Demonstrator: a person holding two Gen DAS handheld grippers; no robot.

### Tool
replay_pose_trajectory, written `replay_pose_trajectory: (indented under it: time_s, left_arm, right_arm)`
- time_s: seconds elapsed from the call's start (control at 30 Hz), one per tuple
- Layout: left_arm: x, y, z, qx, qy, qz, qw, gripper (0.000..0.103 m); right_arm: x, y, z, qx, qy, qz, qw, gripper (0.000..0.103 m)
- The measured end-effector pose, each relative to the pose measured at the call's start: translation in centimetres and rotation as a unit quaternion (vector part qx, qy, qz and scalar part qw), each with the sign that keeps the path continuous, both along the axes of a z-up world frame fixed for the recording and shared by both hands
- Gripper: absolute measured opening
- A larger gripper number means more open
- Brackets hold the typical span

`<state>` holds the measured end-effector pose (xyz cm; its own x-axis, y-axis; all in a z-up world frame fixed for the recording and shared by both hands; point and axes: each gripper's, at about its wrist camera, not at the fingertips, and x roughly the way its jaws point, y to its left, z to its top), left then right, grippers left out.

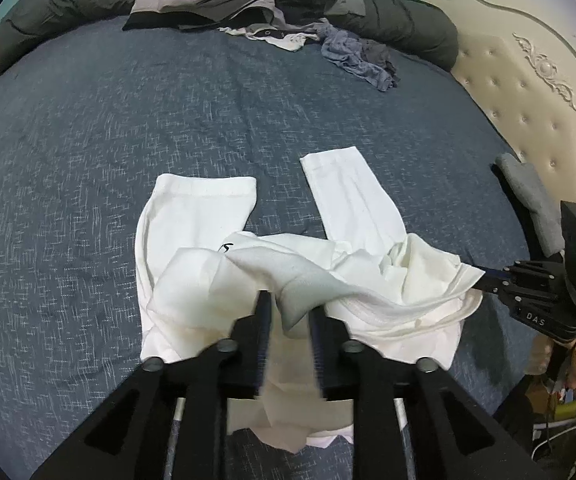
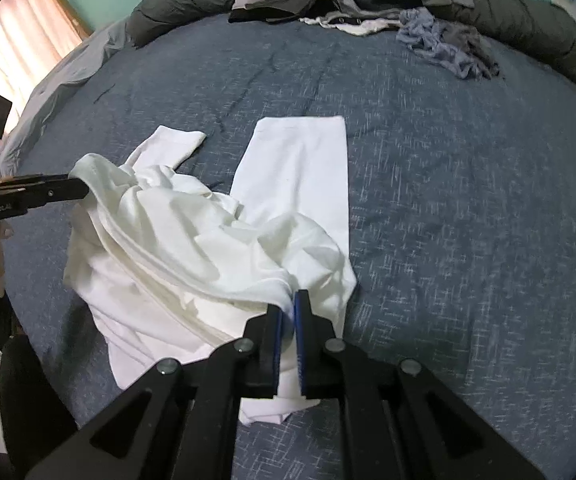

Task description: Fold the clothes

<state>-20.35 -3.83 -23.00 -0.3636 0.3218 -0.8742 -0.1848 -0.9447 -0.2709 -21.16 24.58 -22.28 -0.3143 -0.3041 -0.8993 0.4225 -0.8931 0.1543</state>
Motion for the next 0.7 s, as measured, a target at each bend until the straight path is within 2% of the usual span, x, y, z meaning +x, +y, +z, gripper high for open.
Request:
replay_pose_trajectory:
  time_s: [0.07, 0.1, 0.27, 0.37, 0.6, 0.7]
  left_arm:
    - [0.1, 0.1, 0.3, -0.004, 0.004, 0.000, 1.0000, 0.024]
    - [0.1, 0.1, 0.3, -0.003, 0.003, 0.001, 1.0000, 0.024]
    - [0.4, 0.3, 0.2, -0.005, 0.002, -0.001, 1.0000, 0.026]
    - [0.4, 0.2, 0.2, -0.005, 0.003, 0.000, 1.0000, 0.027]
    - [0.3, -0.1, 0.3, -0.004, 0.005, 0.005, 1.0000, 0.029]
    - [0.3, -0.2, 0.5, -0.005, 0.007, 0.004, 1.0000, 0.029]
  right_arm:
    - [0.1, -0.4, 0.4, 0.014, 0.014, 0.006, 1.000, 0.022]
    - [0.2, -0.7, 0.5, 0.027, 0.021, 0.010, 0.999, 0.032]
    - [0.6, -2.2, 1.1, 0.079, 0.047, 0.051, 0.994, 0.035]
    - [1.3, -3.2, 1.3, 0.138, 0.083, 0.086, 0.983, 0.035]
    - [2.0, -4.2, 1.3, 0.173, 0.087, 0.126, 0.973, 0.035]
    - [2.7, -5.5, 1.0, 0.204, 0.097, 0.161, 0.961, 0.035]
